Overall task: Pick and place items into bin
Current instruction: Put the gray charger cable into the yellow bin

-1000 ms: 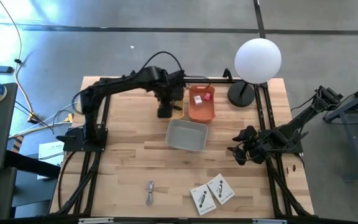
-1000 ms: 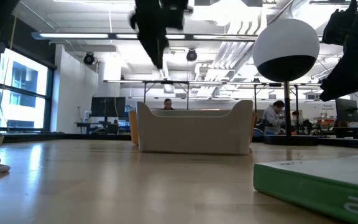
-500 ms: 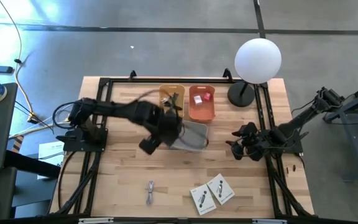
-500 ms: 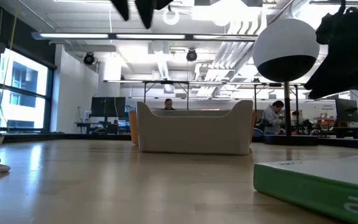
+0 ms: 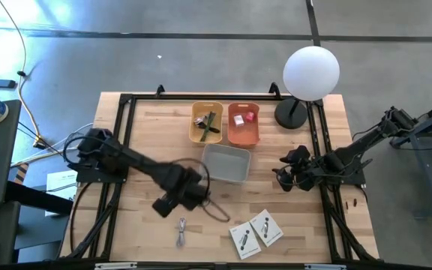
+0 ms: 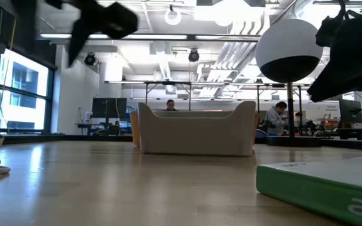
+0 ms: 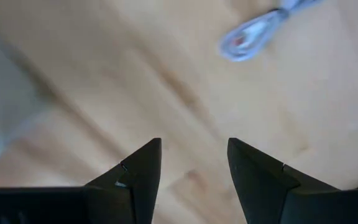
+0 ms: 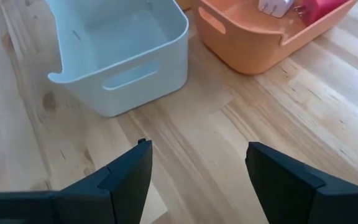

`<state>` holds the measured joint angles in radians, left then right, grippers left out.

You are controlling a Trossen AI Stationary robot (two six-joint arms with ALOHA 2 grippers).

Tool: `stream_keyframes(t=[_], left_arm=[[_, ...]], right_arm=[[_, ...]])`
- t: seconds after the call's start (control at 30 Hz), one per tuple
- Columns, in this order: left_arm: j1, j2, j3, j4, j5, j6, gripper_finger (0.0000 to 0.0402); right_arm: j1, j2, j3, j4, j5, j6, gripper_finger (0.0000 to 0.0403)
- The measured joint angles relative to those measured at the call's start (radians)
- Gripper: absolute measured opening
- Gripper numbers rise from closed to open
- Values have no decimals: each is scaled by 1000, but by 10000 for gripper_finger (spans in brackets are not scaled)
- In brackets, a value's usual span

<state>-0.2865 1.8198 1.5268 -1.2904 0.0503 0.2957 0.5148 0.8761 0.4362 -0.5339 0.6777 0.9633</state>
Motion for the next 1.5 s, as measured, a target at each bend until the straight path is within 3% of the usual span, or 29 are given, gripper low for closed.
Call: stream_keyframes(t=[0.23, 0.5, 0.7, 1.0, 1.17, 1.37, 1.5], left_arm=[[-105, 1, -53, 120, 44, -317, 173], [-207, 1, -52, 252, 34, -554, 173], [-240, 1, -56, 248, -34, -787, 173], [-259, 1, -173, 344, -43, -1199, 173], [-320, 1, -210, 431, -48, -1468, 173], [-382, 4, -227, 485, -191, -1890, 173], [-362, 20, -228, 514, -138, -1902, 173]], right_arm=[[0, 0, 0, 0, 0, -44, 247], [0, 0, 0, -1, -42, -116, 247], [0, 0, 0, 0, -91, -108, 247], [3, 0, 0, 3, -196, -81, 247], [3, 0, 0, 0, -211, -184, 247], [-16, -5, 0, 3, -233, -349, 247], [-23, -20, 0, 5, -344, -448, 247]])
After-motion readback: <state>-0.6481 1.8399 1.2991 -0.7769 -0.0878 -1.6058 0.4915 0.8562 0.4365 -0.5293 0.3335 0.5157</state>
